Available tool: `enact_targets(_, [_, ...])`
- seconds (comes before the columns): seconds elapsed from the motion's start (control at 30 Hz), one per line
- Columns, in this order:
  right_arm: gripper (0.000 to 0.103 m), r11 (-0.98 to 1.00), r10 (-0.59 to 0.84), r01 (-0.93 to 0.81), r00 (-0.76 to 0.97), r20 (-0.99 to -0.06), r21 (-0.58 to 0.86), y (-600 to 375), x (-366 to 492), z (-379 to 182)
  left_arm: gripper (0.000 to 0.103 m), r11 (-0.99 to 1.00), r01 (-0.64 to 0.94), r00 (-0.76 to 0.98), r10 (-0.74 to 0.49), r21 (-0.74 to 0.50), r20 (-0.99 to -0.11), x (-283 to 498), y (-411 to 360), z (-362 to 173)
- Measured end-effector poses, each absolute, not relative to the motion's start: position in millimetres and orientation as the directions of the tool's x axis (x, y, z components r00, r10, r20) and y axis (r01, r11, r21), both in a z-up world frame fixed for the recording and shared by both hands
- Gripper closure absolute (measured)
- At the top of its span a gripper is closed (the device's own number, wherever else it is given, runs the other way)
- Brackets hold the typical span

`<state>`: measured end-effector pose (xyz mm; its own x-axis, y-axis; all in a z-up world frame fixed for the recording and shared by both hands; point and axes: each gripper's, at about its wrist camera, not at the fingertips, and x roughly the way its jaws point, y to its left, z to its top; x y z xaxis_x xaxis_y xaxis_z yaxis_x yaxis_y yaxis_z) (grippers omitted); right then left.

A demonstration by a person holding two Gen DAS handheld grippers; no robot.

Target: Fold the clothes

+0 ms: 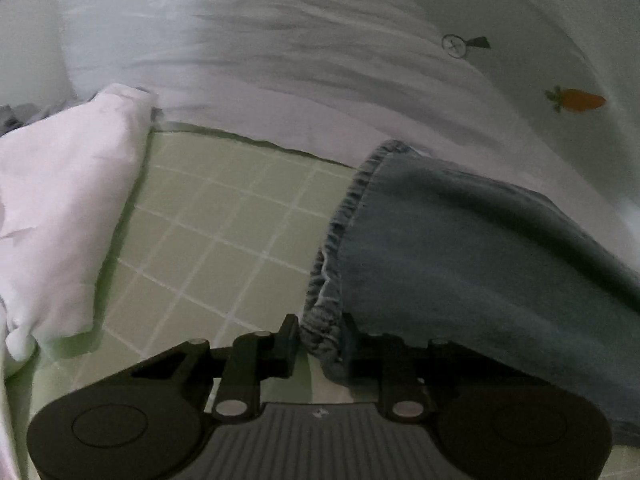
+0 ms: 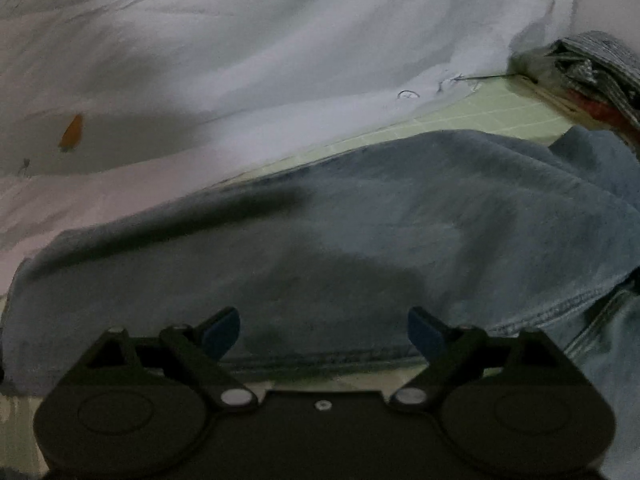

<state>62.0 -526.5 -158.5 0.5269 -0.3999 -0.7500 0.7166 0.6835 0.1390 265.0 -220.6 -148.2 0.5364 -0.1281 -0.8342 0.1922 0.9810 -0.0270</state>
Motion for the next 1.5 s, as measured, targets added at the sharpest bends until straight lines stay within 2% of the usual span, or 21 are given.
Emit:
enact_targets(0.2, [0.010,0.706,-0.437,0.700,0.548,-0.713,0.106,-514,44,-136,0.080,0.989,0.131,0.552,-0.019,0.064,-0.834,255,-186,-143])
enact_targets(0.43, [0.008,0.695,-0.440,0.708,0.553,-0.708,0.121,-504,13,-125,0.079,0.996,-0.005,0.546,0.080,0.092,-0.834,228,-116,-138])
enact_targets(0.6, [0.005,0.676,-0.443,0.722,0.555,-0.704,0.144,-512,-7,-124,0.069,0.999,-0.028,0.559,0.039,0.028,-0.828,212,-103,-120])
enact_targets(0.67, [0.004,0.663,-0.456,0.733,0.556,-0.695,0.152,-521,-14,-122,0.055,1.000,-0.015,0.580,0.022,0.016,-0.814,205,-108,-109])
enact_targets(0.73, [0.002,0.652,-0.469,0.741,0.558,-0.684,0.158,-533,-22,-121,0.047,1.000,0.007,0.599,-0.001,0.004,-0.801,198,-115,-100])
enact_targets(0.87, [0.001,0.639,-0.502,0.757,0.543,-0.673,0.134,-575,-40,-122,0.038,0.996,0.086,0.606,-0.060,-0.010,-0.793,180,-150,-92])
enact_targets(1.07, [0.001,0.621,-0.553,0.783,0.479,-0.682,0.046,-667,-55,-132,0.036,0.985,0.166,0.568,-0.134,-0.046,-0.812,145,-209,-88])
enact_targets(1.2, [0.001,0.610,-0.557,0.792,0.433,-0.709,0.006,-742,-55,-147,0.036,0.984,0.171,0.545,-0.142,-0.056,-0.826,130,-242,-84])
enact_targets(1.27, [0.008,0.610,-0.536,0.793,0.413,-0.737,0.001,-774,-54,-159,0.036,0.986,0.159,0.540,-0.132,-0.053,-0.831,125,-256,-81])
enact_targets(1.3, [0.017,0.618,-0.518,0.786,0.413,-0.749,0.006,-785,-54,-164,0.036,0.987,0.153,0.541,-0.124,-0.048,-0.832,123,-262,-80])
enact_targets(1.33, [0.021,0.632,-0.493,0.775,0.420,-0.761,0.018,-795,-52,-170,0.035,0.988,0.147,0.542,-0.117,-0.043,-0.832,121,-268,-78])
enact_targets(1.5, [0.022,0.636,-0.522,0.772,0.417,-0.744,-0.014,-819,-36,-183,0.035,0.994,0.110,0.538,-0.057,0.004,-0.841,112,-281,-79])
